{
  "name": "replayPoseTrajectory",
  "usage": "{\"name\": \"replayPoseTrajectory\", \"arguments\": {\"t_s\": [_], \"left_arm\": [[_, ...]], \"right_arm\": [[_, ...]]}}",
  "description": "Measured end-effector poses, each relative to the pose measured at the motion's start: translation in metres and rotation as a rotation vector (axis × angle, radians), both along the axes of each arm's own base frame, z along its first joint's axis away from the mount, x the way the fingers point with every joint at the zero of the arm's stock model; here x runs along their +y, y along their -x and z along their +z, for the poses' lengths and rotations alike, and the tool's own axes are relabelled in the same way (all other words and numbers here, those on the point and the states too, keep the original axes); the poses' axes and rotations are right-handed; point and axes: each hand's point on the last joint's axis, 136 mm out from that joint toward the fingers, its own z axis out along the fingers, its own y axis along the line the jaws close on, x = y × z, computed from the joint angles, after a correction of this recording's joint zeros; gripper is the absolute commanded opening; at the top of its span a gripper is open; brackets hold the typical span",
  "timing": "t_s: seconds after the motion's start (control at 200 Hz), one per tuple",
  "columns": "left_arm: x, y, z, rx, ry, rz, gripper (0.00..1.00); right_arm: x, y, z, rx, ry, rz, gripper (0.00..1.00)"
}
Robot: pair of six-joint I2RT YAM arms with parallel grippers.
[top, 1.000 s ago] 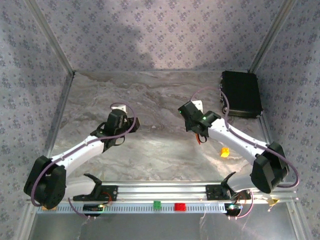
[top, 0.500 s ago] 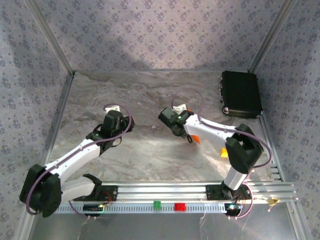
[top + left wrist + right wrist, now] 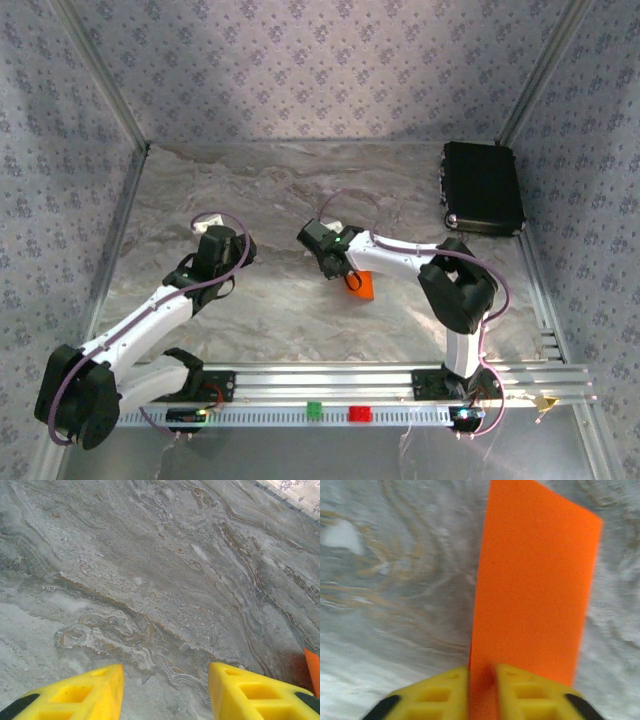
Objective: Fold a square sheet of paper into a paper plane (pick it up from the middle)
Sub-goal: Turn over the paper at the center of the table, then move the paper to the center of the table.
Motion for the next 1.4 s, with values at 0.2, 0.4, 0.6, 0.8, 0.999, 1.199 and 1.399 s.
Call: {"name": "replayPoseTrajectory", "arguments": {"t_s": [0.2, 0.4, 0.6, 0.8, 0.999, 1.199, 1.399], "left_arm": [[-0.013, 0.001, -0.014, 0.051, 0.013, -0.063, 0.49], [-0.037, -0.002, -0.033, 0.121, 0.047, -0.161, 0.49], [-0.060, -0.008, -0.037, 0.152, 0.101, -0.249, 0.49], [-0.074, -0.009, -0.034, 0.155, 0.146, -0.302, 0.49], [-0.079, -0.009, -0.032, 0.155, 0.162, -0.322, 0.49], [-0.085, -0.017, -0.025, 0.143, 0.173, -0.332, 0.49], [-0.086, -0.018, -0.025, 0.145, 0.173, -0.332, 0.49]], "right_arm": [[0.004, 0.003, 0.013, 0.026, -0.271, -0.021, 0.45], [-0.048, -0.010, 0.023, 0.012, -0.519, -0.194, 0.27], [-0.084, 0.002, -0.012, 0.106, -0.664, -0.344, 0.15], [-0.075, 0.003, -0.014, 0.153, -0.773, -0.349, 0.10], [-0.065, 0.003, -0.024, 0.206, -0.814, -0.334, 0.09], [-0.058, 0.006, -0.037, 0.248, -0.861, -0.347, 0.09], [-0.051, 0.008, -0.036, 0.253, -0.903, -0.352, 0.09]]}}
